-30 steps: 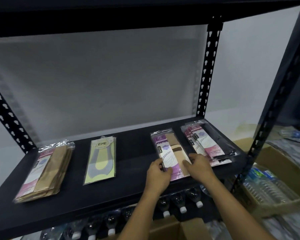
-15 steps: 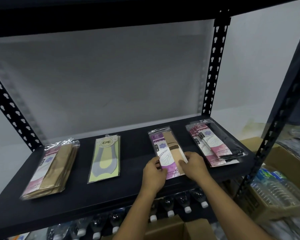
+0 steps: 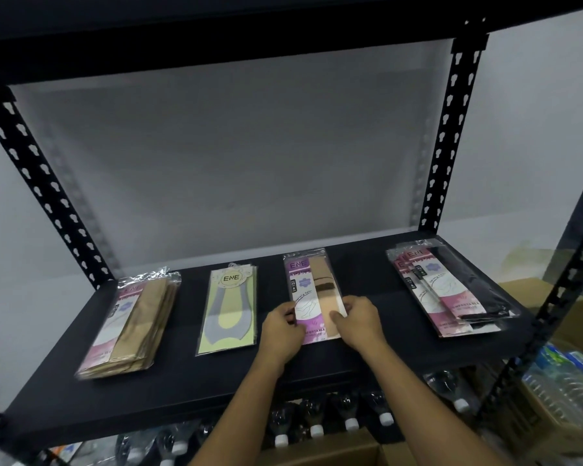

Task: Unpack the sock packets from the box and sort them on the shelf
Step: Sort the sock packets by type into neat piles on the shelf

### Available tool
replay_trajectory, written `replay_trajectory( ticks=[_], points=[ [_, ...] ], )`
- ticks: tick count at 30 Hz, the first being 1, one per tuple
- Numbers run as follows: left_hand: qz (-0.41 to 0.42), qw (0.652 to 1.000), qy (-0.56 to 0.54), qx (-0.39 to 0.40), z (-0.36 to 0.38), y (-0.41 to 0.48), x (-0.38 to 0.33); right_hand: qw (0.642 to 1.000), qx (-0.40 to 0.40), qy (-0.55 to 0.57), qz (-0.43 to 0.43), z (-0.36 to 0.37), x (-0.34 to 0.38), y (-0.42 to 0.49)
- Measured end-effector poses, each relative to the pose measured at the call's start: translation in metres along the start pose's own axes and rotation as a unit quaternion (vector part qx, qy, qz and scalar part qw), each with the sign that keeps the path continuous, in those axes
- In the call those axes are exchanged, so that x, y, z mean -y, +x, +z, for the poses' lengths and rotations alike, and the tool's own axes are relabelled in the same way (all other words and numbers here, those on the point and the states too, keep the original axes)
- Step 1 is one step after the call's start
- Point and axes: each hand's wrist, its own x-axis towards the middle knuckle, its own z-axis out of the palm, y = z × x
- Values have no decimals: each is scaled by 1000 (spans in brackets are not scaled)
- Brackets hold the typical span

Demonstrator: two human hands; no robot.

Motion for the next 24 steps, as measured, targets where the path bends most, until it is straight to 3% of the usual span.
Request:
replay_trajectory(
  ticks=[11, 17, 24],
  points=[
    [15, 1000, -20, -16, 2, -6, -1, 1000, -14, -10, -6, -1, -5, 2],
    [85, 989, 41, -112, 11, -21, -13, 997, -73, 6, -40, -29, -11, -11],
    [132, 991, -1, -28, 81, -37, -54, 978, -190, -25, -85, -118, -36, -25]
  ],
)
